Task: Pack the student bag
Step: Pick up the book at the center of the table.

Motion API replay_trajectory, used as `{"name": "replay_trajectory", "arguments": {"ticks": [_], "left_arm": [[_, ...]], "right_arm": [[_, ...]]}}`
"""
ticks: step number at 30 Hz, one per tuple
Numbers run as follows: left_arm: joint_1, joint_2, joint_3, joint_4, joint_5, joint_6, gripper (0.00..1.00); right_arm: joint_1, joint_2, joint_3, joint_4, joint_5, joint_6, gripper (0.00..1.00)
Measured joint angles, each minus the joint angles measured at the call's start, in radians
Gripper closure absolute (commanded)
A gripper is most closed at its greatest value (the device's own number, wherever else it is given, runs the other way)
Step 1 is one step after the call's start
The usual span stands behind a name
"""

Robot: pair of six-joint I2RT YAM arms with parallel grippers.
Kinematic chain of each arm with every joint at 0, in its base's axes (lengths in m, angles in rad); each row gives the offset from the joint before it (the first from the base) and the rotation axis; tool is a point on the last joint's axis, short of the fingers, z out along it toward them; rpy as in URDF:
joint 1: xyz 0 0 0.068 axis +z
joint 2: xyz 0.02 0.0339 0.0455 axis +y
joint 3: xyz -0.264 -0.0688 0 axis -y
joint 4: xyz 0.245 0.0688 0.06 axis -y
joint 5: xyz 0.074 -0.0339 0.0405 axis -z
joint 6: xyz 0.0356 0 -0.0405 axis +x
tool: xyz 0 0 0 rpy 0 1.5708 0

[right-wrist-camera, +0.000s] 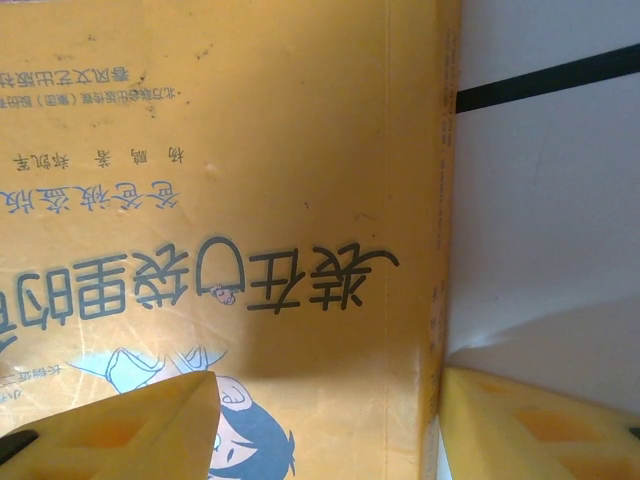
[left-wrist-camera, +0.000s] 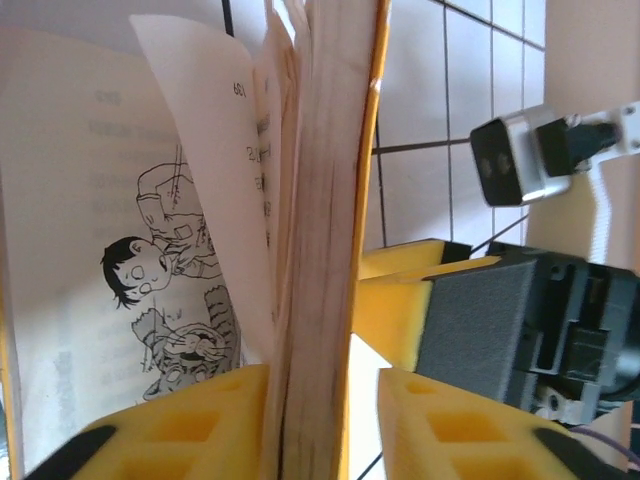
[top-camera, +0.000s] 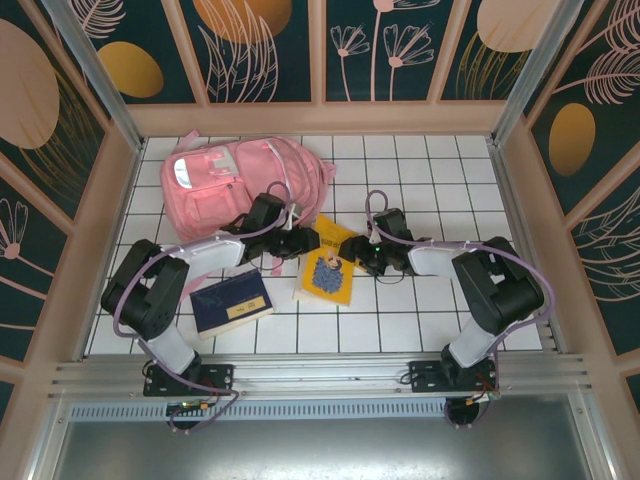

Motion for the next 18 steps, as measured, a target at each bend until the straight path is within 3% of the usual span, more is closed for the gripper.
{"name": "replay_trajectory", "arguments": {"ticks": [3,8,11,18], "left_arm": [[0.0,0.036,0.002,-0.014,-0.016,0.029,0.99],[0.003,0.047,0.005,-0.041,-0.042,0.077,1.0],[0.002,0.032,0.0,-0.032,-0.036,0.094,1.0],[-0.007,-0.084,-0.09,0.117,0.073,0.09,1.0]], "right_arm": [[0.0,0.0,0.0,0.0,0.0,0.0,0.4],[0.0,-0.005,-0.002,-0.001,0.004,0.0,0.39],[-0.003,-0.02,-0.023,0.027,0.002,0.0,0.33],[-0.05,-0.112,-0.158,0.158,-0.098,0.023,0.24]]}}
